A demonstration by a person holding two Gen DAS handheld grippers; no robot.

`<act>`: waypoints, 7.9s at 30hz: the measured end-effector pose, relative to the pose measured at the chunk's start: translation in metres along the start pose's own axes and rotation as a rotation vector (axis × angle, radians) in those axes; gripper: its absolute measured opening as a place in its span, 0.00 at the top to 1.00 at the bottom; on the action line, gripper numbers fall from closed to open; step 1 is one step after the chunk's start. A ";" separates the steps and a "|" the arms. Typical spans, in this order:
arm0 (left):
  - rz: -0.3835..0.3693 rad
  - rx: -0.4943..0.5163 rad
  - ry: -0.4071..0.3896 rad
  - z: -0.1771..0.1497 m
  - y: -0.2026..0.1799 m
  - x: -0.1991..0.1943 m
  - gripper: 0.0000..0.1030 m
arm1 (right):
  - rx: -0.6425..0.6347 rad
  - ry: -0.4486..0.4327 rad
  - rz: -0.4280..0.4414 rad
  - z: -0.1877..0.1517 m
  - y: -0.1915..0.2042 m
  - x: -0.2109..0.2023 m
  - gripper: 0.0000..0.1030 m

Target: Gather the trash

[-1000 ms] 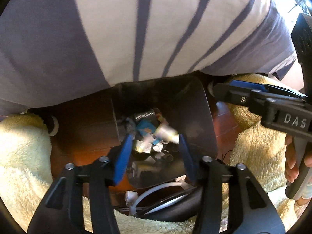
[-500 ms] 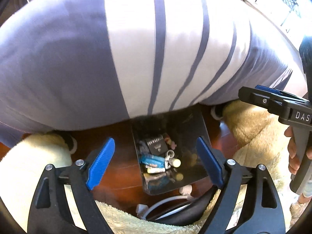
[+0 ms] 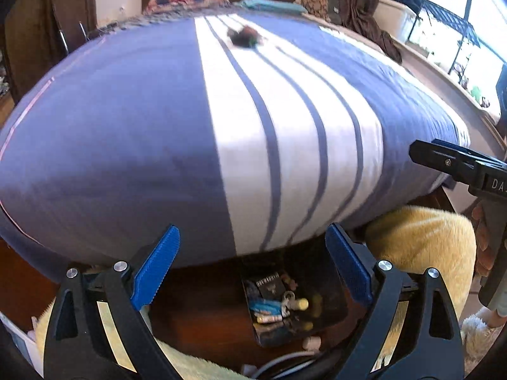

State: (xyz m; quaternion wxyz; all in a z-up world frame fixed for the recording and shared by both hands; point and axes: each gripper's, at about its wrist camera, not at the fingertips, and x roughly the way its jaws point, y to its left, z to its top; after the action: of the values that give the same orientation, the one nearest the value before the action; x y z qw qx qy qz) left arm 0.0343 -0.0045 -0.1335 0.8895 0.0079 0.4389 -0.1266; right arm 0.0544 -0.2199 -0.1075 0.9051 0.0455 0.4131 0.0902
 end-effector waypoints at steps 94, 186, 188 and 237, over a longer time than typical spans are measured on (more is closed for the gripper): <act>0.001 0.072 0.003 0.165 -0.009 0.112 0.62 | -0.095 -0.097 -0.069 0.139 -0.006 0.073 0.96; 0.014 -0.033 0.048 -0.057 -0.009 0.016 0.08 | 0.068 0.110 -0.093 -0.056 -0.028 0.025 0.04; 0.033 -0.033 -0.027 -0.046 -0.009 -0.010 0.08 | 0.052 0.037 -0.102 -0.046 -0.024 -0.003 0.04; 0.161 0.042 -0.581 0.015 -0.052 -0.188 0.08 | -0.094 -0.561 -0.182 0.015 0.033 -0.193 0.03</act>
State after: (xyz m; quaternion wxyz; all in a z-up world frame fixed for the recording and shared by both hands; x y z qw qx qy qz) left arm -0.0762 -0.0160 0.0280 0.9847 0.0246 0.1611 -0.0618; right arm -0.0620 -0.2264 0.0500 0.9894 -0.0107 0.1445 0.0117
